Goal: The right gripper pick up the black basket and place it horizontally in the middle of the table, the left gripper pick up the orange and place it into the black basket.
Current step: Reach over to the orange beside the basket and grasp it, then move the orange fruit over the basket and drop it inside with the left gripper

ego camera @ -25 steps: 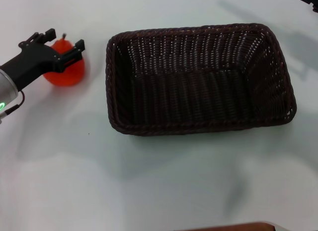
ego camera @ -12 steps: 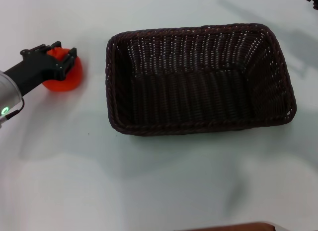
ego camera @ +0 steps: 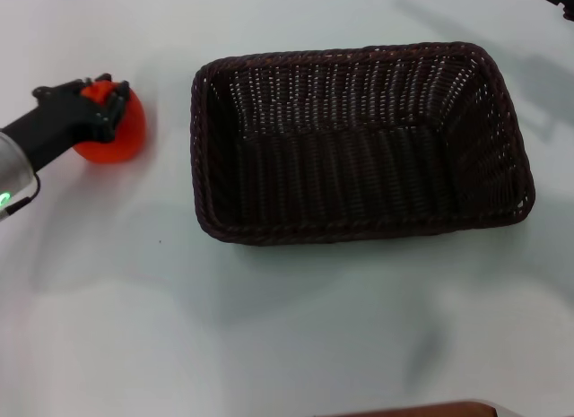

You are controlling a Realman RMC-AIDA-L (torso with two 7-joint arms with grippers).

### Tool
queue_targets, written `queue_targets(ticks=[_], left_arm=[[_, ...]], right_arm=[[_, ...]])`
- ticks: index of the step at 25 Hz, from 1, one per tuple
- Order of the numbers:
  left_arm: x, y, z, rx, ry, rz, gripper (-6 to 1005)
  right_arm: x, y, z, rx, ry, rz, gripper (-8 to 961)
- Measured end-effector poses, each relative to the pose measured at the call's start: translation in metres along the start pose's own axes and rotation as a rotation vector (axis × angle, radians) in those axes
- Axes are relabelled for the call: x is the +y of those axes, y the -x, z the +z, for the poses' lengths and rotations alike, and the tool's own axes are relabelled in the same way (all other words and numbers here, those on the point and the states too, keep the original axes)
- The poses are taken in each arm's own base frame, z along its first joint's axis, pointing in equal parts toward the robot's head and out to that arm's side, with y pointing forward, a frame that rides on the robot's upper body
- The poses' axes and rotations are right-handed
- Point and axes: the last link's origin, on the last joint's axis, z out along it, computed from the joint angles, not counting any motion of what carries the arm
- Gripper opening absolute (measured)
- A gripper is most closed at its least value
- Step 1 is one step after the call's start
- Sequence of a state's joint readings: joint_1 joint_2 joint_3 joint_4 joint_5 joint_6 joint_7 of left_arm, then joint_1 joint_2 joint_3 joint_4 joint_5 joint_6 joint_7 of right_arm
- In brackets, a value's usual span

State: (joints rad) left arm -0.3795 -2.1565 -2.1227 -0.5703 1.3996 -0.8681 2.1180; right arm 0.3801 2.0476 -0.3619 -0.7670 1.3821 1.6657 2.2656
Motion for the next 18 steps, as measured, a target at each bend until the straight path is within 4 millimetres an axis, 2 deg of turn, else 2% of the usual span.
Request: queue_targets(ticks=[10,18], left_arm=[[-0.023,-0.017,-0.039,0.189,-0.040,-0.064,190],[-0.005,-0.047,-0.057,0.395,0.117,-0.033,105]], right_arm=[[-0.001,0.000,0.003,-0.002,-0.006,0.001,927],[-0.004,0.000,0.012,-0.009,-0.027,-0.008,928]])
